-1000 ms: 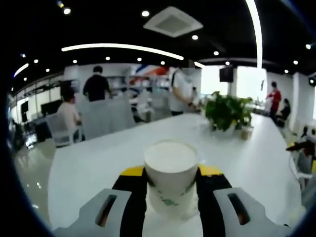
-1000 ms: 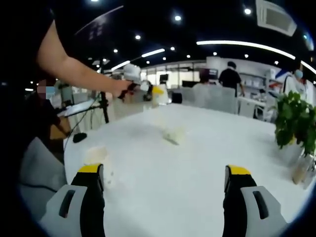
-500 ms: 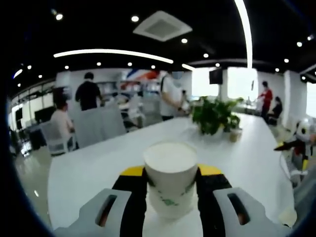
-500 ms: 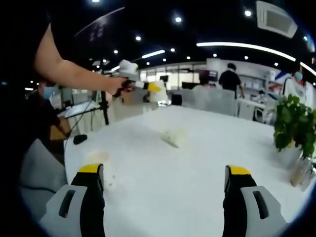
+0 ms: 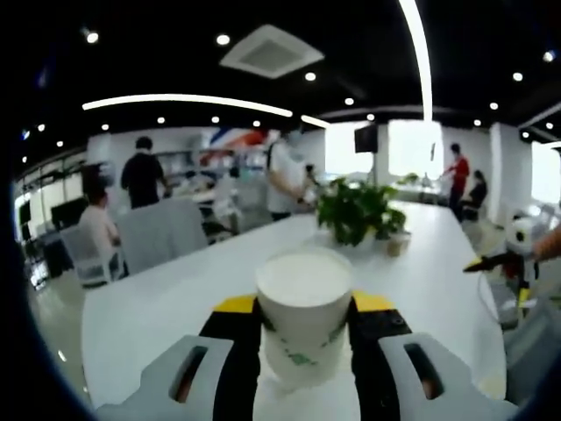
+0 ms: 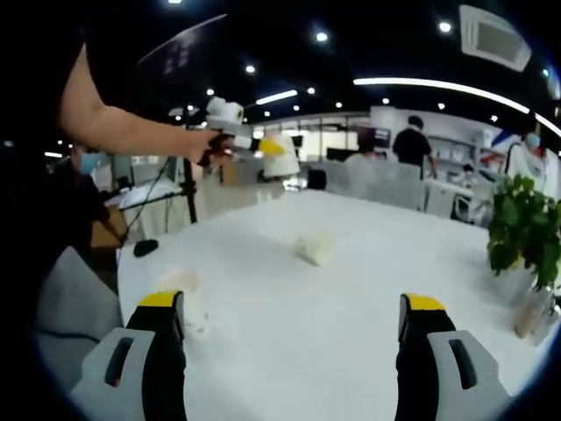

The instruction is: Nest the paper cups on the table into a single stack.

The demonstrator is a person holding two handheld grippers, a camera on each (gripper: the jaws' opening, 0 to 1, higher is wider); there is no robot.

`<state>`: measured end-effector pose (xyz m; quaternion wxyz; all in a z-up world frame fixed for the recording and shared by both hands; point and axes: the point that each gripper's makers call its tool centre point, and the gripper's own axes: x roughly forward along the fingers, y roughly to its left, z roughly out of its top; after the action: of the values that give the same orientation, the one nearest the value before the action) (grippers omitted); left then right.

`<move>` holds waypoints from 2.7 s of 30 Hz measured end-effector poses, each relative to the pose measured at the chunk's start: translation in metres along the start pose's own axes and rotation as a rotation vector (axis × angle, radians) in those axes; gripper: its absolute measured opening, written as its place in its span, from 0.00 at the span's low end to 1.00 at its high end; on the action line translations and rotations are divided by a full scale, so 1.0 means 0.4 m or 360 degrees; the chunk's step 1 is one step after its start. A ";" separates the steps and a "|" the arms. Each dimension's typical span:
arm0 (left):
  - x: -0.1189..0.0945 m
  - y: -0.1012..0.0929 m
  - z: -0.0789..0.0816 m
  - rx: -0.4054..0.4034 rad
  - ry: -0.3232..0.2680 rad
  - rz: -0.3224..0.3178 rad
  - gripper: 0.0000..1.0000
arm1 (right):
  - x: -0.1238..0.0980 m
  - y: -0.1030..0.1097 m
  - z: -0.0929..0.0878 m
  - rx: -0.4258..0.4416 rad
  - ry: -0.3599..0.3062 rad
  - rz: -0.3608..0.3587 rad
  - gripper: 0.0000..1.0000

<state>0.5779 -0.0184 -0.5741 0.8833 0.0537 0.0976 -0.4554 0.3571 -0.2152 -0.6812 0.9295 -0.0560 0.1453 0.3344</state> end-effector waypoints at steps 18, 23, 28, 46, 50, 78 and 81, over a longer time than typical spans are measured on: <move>-0.031 -0.103 0.040 0.0032 -0.0015 -0.0110 0.37 | -0.011 0.006 0.008 0.0017 0.0004 -0.0001 1.00; -0.048 -0.139 0.054 0.0039 -0.0032 -0.0133 0.37 | -0.015 0.014 0.011 0.0009 0.0003 0.0009 1.00; -0.066 -0.175 0.071 0.0048 -0.0035 -0.0156 0.37 | -0.021 0.015 0.020 -0.0003 -0.0006 0.0011 1.00; -0.115 -0.279 0.081 0.0075 -0.0008 -0.0243 0.37 | -0.024 0.029 0.037 -0.0006 -0.0001 0.0031 1.00; -0.137 -0.292 0.086 0.0042 -0.0017 -0.0235 0.37 | -0.028 0.022 0.050 0.0010 -0.0027 0.0018 1.00; -0.224 -0.438 0.121 0.0087 -0.0072 -0.0375 0.38 | -0.033 0.069 0.160 -0.0034 -0.0101 0.0091 1.00; -0.232 -0.460 0.124 0.0094 -0.0067 -0.0404 0.38 | -0.037 0.068 0.156 -0.0032 -0.0097 0.0083 1.00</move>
<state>0.3815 -0.0606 -0.5063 0.8184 0.0572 0.0716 -0.5673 0.3434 -0.1905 -0.6173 0.9239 -0.0512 0.1149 0.3614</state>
